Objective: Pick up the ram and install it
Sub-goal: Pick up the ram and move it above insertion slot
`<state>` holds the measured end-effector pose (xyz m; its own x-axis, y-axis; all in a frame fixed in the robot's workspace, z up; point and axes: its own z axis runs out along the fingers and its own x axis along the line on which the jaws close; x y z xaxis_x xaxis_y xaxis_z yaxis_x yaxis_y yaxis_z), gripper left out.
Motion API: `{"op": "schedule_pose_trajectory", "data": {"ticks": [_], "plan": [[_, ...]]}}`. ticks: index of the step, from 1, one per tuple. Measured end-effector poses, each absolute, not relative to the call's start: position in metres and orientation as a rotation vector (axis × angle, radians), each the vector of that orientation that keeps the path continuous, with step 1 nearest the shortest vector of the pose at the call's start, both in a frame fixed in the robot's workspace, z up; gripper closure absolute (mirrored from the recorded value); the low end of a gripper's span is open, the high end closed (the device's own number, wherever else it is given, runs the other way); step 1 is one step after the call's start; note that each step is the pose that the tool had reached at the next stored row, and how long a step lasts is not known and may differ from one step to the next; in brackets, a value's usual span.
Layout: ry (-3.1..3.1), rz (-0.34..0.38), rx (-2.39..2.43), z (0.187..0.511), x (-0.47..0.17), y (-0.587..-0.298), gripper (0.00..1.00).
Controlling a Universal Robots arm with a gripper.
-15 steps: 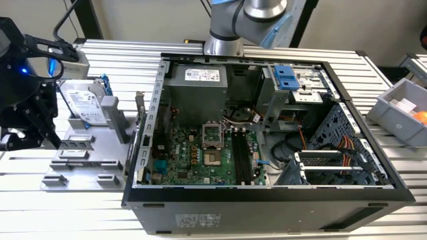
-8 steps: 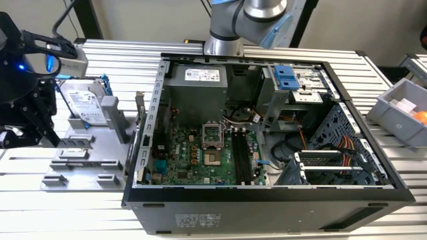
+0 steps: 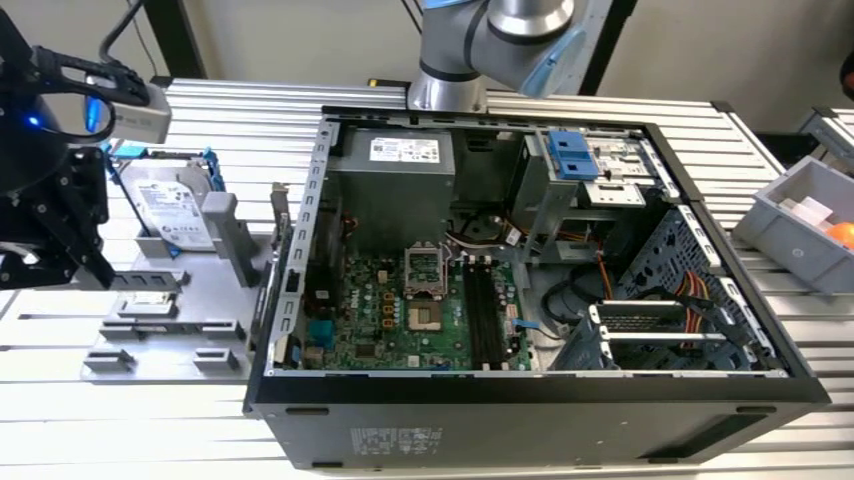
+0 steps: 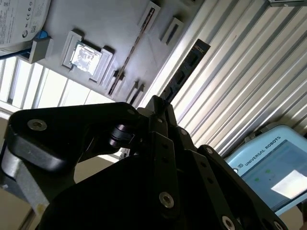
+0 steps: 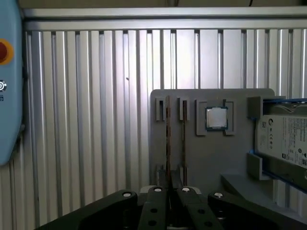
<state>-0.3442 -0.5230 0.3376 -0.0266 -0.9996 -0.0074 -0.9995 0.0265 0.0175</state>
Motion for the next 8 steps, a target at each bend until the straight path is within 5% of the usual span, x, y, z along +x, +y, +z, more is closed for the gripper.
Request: {"op": "schedule_pose_trajectory", "data": {"ticks": [8], "plan": [[-2.246, -0.028, 2.187, 0.3457, -0.3442, -0.5230, 1.00]]}}
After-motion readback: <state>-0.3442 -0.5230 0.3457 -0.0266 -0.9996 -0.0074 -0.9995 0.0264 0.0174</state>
